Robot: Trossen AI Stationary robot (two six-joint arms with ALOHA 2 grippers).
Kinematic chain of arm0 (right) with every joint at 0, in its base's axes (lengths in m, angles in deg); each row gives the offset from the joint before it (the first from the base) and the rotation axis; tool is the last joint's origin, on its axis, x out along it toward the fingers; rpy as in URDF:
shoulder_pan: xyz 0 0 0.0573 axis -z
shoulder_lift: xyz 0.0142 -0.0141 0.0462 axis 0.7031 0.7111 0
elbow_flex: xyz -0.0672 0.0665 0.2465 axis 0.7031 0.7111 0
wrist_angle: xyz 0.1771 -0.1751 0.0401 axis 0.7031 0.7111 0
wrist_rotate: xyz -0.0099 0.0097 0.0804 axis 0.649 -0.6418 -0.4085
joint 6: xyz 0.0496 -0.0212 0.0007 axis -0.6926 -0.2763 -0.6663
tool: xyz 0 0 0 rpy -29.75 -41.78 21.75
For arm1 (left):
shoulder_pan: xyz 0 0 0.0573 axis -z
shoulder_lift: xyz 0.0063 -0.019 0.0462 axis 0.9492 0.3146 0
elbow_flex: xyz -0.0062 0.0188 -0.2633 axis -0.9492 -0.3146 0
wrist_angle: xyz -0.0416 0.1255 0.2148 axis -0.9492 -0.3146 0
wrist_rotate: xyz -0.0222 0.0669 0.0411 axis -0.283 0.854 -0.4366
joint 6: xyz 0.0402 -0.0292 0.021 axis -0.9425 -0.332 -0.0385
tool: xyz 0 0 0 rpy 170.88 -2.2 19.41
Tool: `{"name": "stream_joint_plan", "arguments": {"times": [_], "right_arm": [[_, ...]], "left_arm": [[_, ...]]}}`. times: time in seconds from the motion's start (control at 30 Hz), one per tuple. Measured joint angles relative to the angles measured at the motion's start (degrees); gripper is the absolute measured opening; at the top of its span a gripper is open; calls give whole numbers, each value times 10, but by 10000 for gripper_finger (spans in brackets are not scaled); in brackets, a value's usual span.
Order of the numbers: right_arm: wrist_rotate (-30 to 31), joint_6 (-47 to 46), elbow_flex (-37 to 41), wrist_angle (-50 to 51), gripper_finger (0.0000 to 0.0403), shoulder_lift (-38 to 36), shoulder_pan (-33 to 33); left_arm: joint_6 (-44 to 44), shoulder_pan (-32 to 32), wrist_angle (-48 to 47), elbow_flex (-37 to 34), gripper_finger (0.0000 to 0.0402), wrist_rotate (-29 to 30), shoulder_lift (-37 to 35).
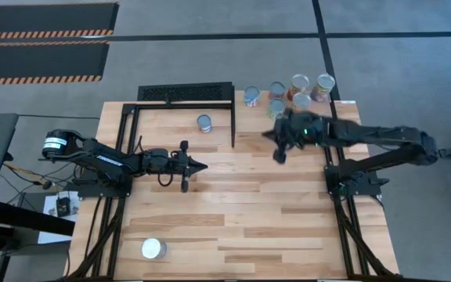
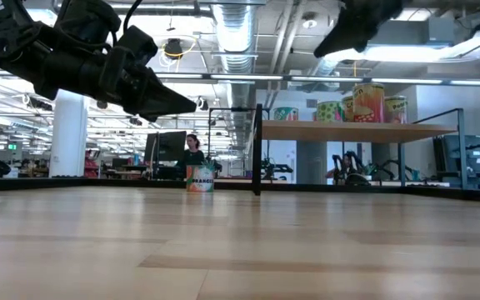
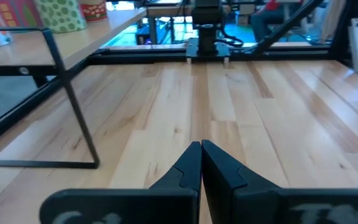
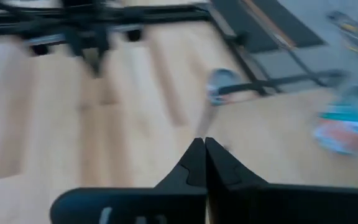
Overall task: Pick and place cans onto a shelf
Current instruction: Put the canned peaches on the shelf
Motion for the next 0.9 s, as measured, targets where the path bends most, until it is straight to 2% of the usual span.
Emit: {"name": "stream_joint_plan", "arguments": {"times": [0.13,0.33,0.47,0.67,0.8,0.9], "right_arm": [[-18,-1,94,-106,13,-20,-69],[-18,-23,196,-237,5,-21,-169],[-14,-22,241,-305,6,-21,-230],[39,-41,295,-385,9,-21,-299],[69,-51,326,-429,7,-21,-328],[97,-54,340,-438,8,-21,-342]], "left_arm": [[0,0,-1,0,2,-21,0],[36,-31,-84,43,2,18,0],[41,-56,-219,98,2,20,0],[37,-64,-430,185,3,3,0],[16,-15,-585,241,13,-22,-4],[8,48,-688,283,17,-6,-4]]}}
